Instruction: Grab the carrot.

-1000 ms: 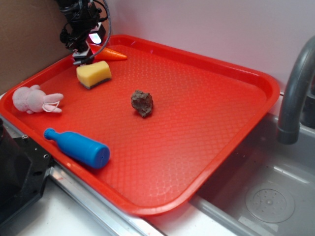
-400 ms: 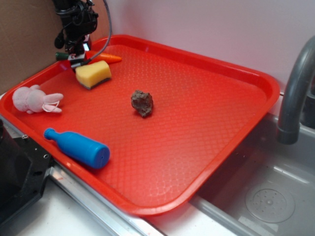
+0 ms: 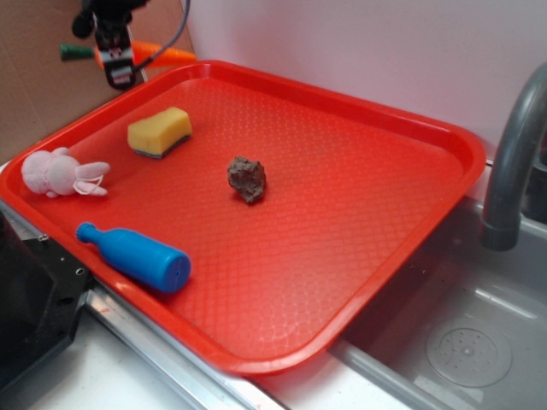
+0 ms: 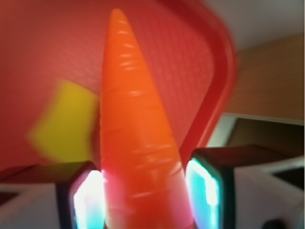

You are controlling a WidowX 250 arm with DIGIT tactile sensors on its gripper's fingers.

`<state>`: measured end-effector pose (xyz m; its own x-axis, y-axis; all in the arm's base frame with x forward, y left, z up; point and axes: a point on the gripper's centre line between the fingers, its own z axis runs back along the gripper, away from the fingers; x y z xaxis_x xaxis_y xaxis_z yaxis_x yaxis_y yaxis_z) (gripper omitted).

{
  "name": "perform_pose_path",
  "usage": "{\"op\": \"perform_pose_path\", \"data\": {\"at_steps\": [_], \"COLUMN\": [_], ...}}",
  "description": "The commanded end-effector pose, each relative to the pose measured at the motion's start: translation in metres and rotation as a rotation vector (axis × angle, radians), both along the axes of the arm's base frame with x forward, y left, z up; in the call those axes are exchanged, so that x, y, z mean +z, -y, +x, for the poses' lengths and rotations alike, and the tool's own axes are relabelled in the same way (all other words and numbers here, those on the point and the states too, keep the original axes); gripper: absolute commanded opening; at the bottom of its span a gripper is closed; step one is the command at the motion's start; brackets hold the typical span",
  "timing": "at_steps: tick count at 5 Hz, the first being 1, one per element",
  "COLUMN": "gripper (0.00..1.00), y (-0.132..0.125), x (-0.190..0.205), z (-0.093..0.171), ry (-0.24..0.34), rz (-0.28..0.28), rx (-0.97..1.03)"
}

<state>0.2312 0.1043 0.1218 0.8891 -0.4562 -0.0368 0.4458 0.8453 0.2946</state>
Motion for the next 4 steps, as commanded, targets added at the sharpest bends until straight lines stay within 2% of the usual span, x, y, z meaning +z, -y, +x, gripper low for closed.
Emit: {"op": "perform_pose_path", "data": {"at_steps": [1,2,3,4], "gripper": [0.00,0.00,0.00,0.00], "y": [0.034,0.046,0.052,0.045], "x": [0.071,0.085,0.079,0.071], "z": [-0.001,-0.003,-0.006,-0.017], "ry": [0.061,0.070,0.030,0.027], "rz": [-0.165,-0.231,-0.278,-0.305], "rx": [0.148,0.265,0.382,0.474]}}
